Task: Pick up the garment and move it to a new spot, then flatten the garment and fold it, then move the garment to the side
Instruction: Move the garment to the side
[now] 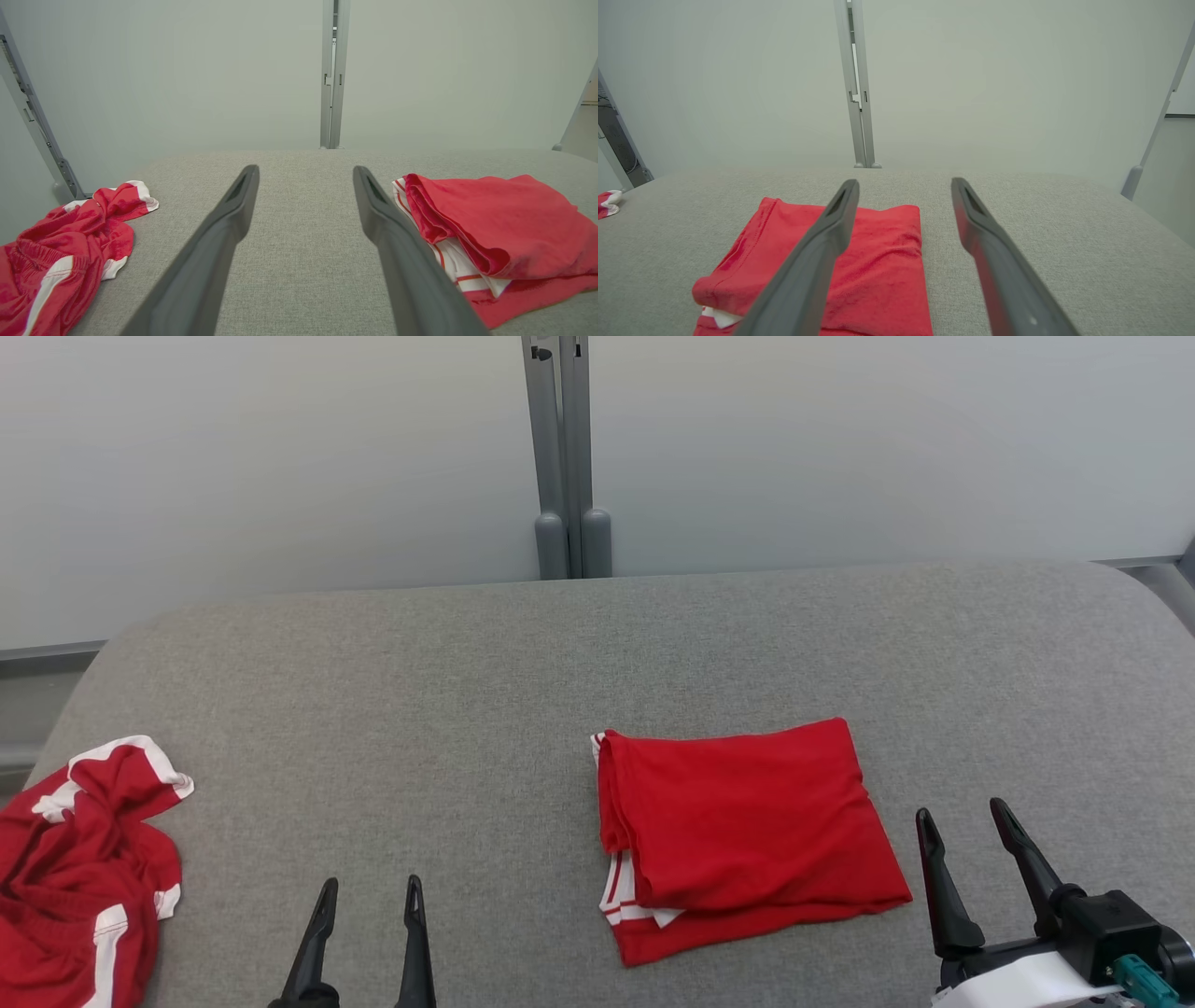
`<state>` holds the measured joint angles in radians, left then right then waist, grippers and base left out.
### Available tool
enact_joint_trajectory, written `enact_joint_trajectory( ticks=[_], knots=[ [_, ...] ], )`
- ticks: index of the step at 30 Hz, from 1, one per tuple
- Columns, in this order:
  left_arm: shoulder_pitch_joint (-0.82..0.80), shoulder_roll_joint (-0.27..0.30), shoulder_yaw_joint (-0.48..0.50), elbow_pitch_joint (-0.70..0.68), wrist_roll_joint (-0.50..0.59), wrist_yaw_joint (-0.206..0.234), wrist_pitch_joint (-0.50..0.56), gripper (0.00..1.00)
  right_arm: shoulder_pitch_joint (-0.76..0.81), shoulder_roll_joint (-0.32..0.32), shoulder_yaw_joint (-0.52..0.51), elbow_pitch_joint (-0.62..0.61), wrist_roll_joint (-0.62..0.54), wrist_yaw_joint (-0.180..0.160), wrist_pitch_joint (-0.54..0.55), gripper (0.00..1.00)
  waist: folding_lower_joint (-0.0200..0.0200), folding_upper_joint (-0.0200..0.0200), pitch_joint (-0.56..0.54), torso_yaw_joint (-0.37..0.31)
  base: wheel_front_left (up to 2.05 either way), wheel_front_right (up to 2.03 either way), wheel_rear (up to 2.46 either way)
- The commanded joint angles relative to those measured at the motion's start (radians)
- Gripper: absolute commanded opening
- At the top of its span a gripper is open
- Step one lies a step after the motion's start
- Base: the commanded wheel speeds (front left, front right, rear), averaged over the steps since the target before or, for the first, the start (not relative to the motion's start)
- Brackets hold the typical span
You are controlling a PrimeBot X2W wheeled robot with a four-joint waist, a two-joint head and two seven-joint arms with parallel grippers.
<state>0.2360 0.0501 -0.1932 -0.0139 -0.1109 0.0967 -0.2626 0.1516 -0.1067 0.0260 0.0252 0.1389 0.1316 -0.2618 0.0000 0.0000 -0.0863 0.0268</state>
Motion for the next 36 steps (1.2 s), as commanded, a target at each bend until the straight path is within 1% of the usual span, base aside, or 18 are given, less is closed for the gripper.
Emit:
enact_joint_trajectory(
  ticks=[1, 13, 16, 20, 21, 23, 26, 29, 31, 33, 34, 36],
  knots=[
    [0.015, 0.001, 0.0, 0.003, 0.004, -0.004, -0.003, 1.0, 0.01, -0.003, -0.001, 0.0, -0.004, -0.002, -0.004, 1.0, 0.0, 0.0, -0.002, 0.0, 0.0, 0.0, 0.0],
    [0.016, 0.001, -0.006, -0.005, 0.021, 0.005, -0.003, 1.0, 0.01, -0.011, 0.012, -0.006, -0.003, -0.002, -0.004, 1.0, 0.0, 0.0, -0.005, -0.004, 0.0, 0.0, 0.0],
    [0.01, 0.001, -0.009, -0.008, 0.022, 0.008, -0.003, 1.0, -0.002, -0.024, 0.055, 0.002, 0.014, -0.002, -0.004, 1.0, 0.0, 0.0, 0.005, -0.004, 0.0, 0.0, 0.0],
    [-0.014, 0.001, -0.021, -0.023, -0.006, -0.005, -0.003, 1.0, -0.049, -0.044, 0.091, 0.046, 0.098, -0.002, -0.004, 1.0, 0.0, 0.0, 0.031, -0.002, 0.0, 0.0, 0.0],
    [-0.021, 0.001, -0.026, -0.028, -0.008, -0.007, -0.003, 1.0, -0.069, -0.062, 0.105, 0.061, 0.114, -0.002, -0.004, 1.0, 0.0, 0.0, 0.041, 0.0, 0.0, 0.0, 0.0],
    [-0.032, 0.001, -0.035, -0.036, -0.009, -0.009, -0.003, 1.0, -0.1, -0.087, 0.136, 0.108, 0.183, -0.002, -0.003, 1.0, 0.0, 0.0, 0.057, 0.006, 0.0, 0.0, 0.0],
    [-0.045, 0.001, -0.055, -0.046, -0.001, -0.007, -0.003, 1.0, -0.156, -0.164, 0.206, 0.194, 0.294, -0.002, -0.004, 1.0, 0.0, 0.0, 0.08, 0.019, 0.0, 0.0, 0.0],
    [-0.057, 0.001, -0.073, -0.056, -0.032, -0.007, -0.003, 1.0, -0.215, -0.235, 0.275, 0.289, 0.453, -0.001, 0.007, 1.0, 0.0, 0.0, 0.108, 0.034, 0.0, 0.0, 0.0],
    [-0.071, 0.001, -0.082, -0.057, -0.036, -0.012, -0.003, 1.0, -0.262, -0.282, 0.321, 0.312, 0.557, -0.001, 0.04, 1.0, 0.0, 0.0, 0.136, 0.041, 0.0, 0.0, 0.0],
    [-0.086, 0.001, -0.085, -0.059, -0.037, -0.015, -0.003, 1.0, -0.298, -0.33, 0.353, 0.324, 0.651, -0.001, 0.076, 1.0, 0.0, 0.0, 0.165, 0.046, 0.0, 0.0, 0.0],
    [-0.092, 0.001, -0.087, -0.058, -0.038, -0.015, -0.003, 1.0, -0.314, -0.344, 0.36, 0.329, 0.697, -0.001, 0.093, 1.0, 0.0, 0.0, 0.177, 0.048, 0.0, 0.0, 0.0],
    [-0.108, 0.001, -0.096, -0.054, -0.044, -0.026, -0.003, 1.0, -0.348, -0.38, 0.381, 0.336, 0.764, -0.001, 0.125, 1.0, 0.0, 0.0, 0.201, 0.054, 0.0, 0.0, 0.0]
  ],
)
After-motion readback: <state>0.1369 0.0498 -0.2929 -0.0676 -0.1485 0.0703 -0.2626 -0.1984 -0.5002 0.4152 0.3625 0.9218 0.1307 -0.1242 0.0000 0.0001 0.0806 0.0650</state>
